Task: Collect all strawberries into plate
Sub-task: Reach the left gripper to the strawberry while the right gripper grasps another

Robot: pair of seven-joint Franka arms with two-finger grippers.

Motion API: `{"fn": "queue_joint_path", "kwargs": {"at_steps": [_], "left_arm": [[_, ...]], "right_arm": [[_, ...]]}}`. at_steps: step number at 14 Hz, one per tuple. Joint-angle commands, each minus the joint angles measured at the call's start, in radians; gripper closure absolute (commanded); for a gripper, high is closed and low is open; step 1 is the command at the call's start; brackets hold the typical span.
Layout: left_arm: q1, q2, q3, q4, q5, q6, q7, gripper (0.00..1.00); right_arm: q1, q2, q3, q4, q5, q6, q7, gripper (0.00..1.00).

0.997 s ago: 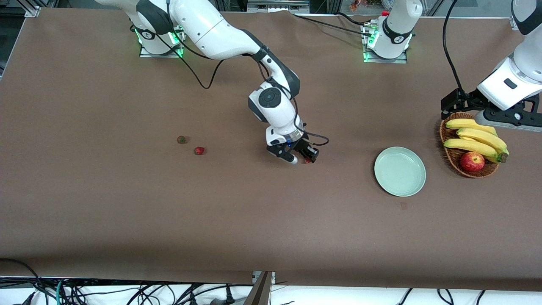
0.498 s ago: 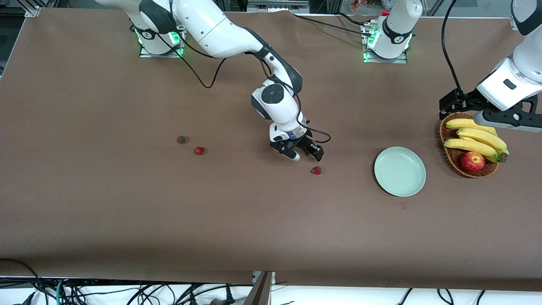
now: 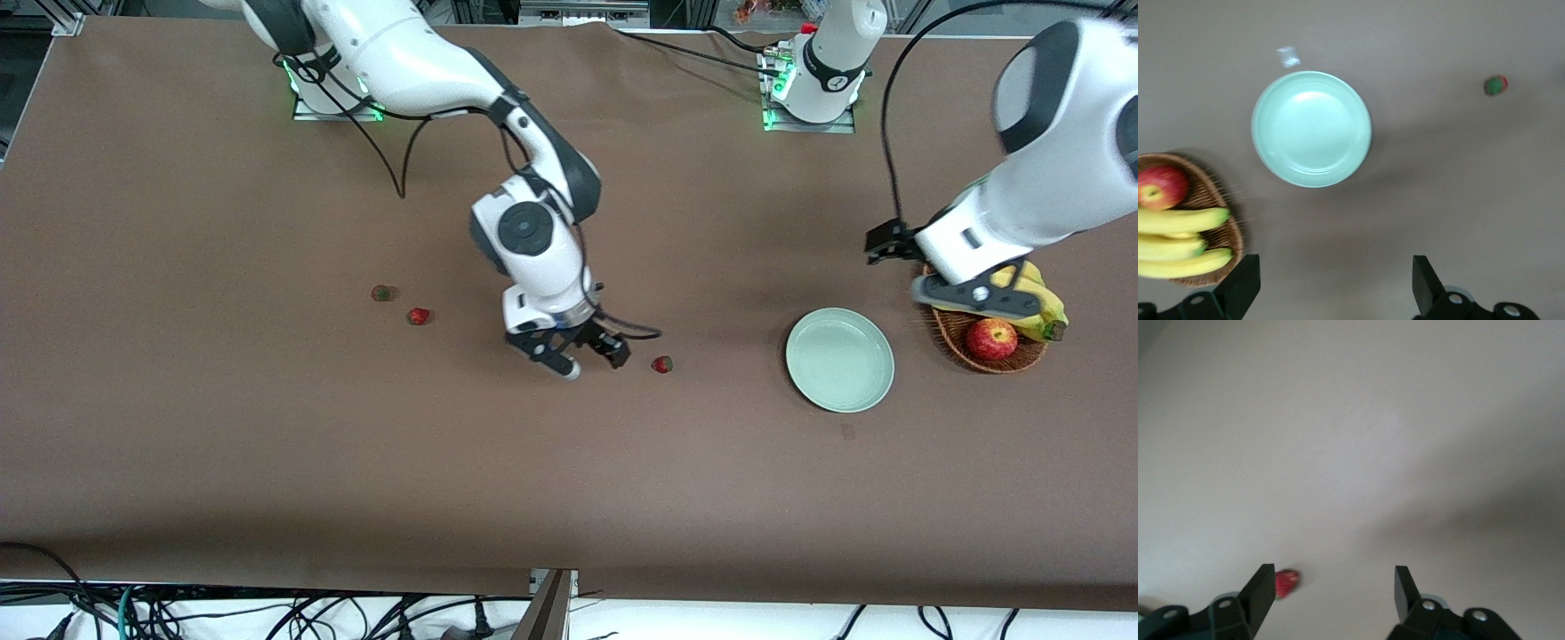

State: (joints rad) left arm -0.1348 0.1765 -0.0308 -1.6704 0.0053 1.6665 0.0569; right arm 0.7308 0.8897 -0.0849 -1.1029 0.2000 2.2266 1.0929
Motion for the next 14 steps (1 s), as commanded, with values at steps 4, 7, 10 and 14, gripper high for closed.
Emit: {"fn": "queue_joint_path", "kwargs": {"at_steps": [4,7,10,14], "left_arm": [[-0.117,0.248,0.005,0.026,-0.163,0.31,-0.014,0.0],[-0.179,0.38,0.005,0.017,-0.186,0.54,-0.015,0.0],[-0.245,0.478,0.005,0.012,-0.186,0.717,-0.049,0.0],[-0.344,0.549,0.009,-0.018,-0.174,0.876,-0.206,0.0]], "right_arm": [[-0.036,-0.236,-0.169,-0.393,0.007,-0.148,-0.538,0.19],[-0.037,-0.323,-0.22,-0.654,0.012,-0.001,-0.669,0.19],[-0.037,-0.322,-0.219,-0.82,0.019,0.186,-0.673,0.19],[-0.037,-0.304,-0.204,-0.871,0.11,0.236,-0.676,0.22]]}}
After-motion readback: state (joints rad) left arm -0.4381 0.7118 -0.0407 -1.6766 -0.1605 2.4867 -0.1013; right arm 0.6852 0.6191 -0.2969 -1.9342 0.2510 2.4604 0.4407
